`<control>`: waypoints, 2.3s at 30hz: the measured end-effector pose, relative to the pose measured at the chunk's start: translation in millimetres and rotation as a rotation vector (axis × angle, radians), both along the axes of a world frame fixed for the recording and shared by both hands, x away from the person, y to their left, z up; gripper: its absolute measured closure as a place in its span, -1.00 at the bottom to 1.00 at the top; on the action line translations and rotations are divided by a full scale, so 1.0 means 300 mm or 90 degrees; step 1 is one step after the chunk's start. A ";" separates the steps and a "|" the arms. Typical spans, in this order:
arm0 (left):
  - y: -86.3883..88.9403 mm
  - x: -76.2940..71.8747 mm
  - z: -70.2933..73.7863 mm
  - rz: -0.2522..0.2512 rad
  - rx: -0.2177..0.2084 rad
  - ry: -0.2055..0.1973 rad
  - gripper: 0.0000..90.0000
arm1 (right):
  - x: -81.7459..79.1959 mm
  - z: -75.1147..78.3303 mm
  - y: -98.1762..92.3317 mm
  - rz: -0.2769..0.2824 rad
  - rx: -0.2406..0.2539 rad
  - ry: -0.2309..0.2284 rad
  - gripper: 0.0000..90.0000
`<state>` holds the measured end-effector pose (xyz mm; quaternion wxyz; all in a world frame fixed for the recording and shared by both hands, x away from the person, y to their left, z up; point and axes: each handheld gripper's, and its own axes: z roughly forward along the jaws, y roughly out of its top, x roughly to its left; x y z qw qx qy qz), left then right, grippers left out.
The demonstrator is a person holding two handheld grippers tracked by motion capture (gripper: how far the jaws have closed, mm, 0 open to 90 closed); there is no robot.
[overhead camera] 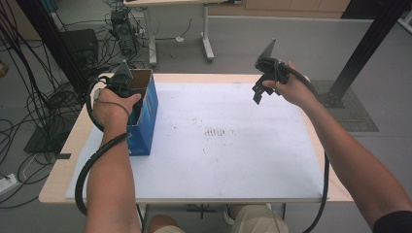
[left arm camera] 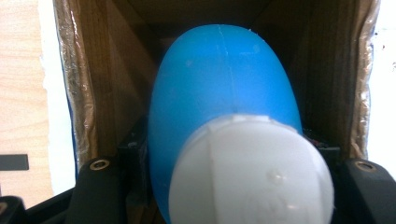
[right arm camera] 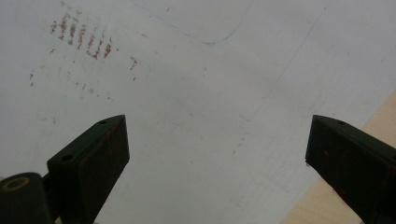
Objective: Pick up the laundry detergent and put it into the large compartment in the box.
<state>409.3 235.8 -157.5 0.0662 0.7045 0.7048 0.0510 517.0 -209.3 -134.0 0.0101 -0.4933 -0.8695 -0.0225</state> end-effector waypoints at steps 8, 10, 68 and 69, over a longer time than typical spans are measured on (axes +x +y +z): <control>0.001 -0.001 -0.001 0.000 -0.001 -0.001 -0.18 | 0.000 -0.003 0.005 0.001 0.000 0.000 -0.86; 0.001 -0.001 -0.001 0.001 -0.001 -0.001 -0.18 | 0.000 -0.002 0.005 0.001 -0.001 0.000 -0.86; -0.055 -0.033 0.131 -0.028 0.035 -0.020 -0.40 | -0.011 0.008 0.014 0.006 0.004 -0.004 -0.86; -0.056 -0.034 0.137 -0.029 0.036 -0.020 -0.41 | -0.012 0.009 0.015 0.005 0.003 -0.005 -0.86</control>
